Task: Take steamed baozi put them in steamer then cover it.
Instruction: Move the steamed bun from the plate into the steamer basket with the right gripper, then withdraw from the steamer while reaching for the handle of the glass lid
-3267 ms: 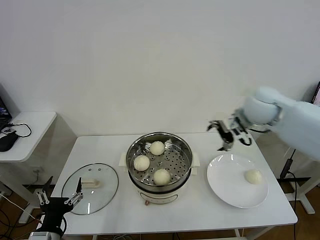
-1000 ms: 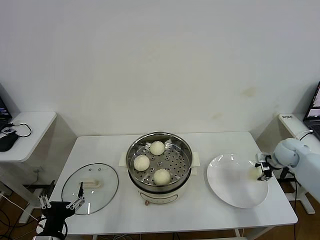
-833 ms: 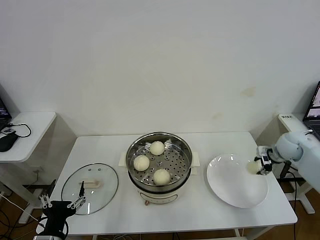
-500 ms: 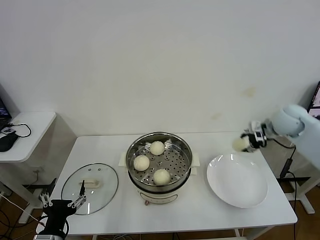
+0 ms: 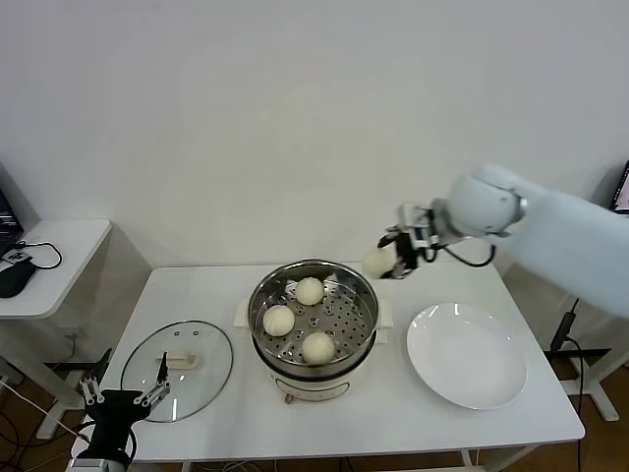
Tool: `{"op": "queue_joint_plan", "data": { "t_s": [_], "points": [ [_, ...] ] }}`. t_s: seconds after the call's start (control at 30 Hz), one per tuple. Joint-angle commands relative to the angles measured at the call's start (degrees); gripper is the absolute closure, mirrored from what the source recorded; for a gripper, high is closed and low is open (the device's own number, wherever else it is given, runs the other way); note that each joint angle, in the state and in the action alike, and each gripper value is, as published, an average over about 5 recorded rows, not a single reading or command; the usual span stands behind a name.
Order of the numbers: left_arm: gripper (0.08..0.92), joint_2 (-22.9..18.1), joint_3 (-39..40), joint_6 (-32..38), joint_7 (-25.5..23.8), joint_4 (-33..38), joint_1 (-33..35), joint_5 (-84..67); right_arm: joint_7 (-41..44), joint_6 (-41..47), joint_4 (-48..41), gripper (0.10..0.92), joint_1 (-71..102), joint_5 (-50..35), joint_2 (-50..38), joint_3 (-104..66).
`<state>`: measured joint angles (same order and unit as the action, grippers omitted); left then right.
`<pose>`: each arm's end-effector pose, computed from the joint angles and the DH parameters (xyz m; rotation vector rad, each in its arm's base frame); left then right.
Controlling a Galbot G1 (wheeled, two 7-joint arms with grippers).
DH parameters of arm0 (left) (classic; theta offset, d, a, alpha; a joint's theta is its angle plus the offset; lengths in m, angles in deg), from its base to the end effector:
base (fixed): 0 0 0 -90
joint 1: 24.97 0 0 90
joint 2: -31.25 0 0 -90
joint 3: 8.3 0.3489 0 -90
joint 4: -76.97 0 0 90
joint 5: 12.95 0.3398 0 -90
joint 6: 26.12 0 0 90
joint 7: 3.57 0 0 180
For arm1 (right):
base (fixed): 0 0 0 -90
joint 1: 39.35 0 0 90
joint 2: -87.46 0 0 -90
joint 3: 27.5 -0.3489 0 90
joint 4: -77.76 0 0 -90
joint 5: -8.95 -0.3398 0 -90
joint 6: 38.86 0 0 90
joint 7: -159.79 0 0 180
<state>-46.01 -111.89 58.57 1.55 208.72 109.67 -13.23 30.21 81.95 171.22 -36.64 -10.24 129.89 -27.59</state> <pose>0.1005 0.0851 -0.2489 0.1878 -2.9956 -0.4876 0.4714 -0.0135 -0.0218 1.3468 -1.7223 1.4624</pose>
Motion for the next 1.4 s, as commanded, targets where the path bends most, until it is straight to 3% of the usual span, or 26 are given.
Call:
{"op": "queue_joint_plan", "data": {
  "t_s": [0.03, 0.83, 0.93, 1.17, 1.4],
  "points": [
    [0.177, -0.06, -0.23, -0.1, 0.0, 0.14, 0.03, -0.05, -7.8, 7.31, 0.17, 0.406, 1.45, -9.83, 10.44, 7.42],
    [0.177, -0.27, -0.52, -0.13, 0.0, 0.1, -0.43, -0.27, -10.35, 8.79, -5.11, 0.406, 11.2, -3.7, 11.2, 4.34],
    [0.177, -0.3, -0.48, -0.14, 0.01, 0.12, -0.42, -0.26, -10.67, 8.72, -4.58, 0.374, 10.76, -3.86, 10.64, 3.3],
    [0.177, -0.41, -0.32, -0.1, 0.03, -0.11, -0.45, -0.31, -10.45, 9.12, -0.96, 0.216, 7.28, -6.03, 7.62, -0.54],
    [0.177, -0.41, -0.21, -0.08, 0.04, -0.33, -0.71, -0.54, -15.28, 8.25, 4.66, 0.203, 8.24, -9.8, 1.74, -9.42]
  ]
}}
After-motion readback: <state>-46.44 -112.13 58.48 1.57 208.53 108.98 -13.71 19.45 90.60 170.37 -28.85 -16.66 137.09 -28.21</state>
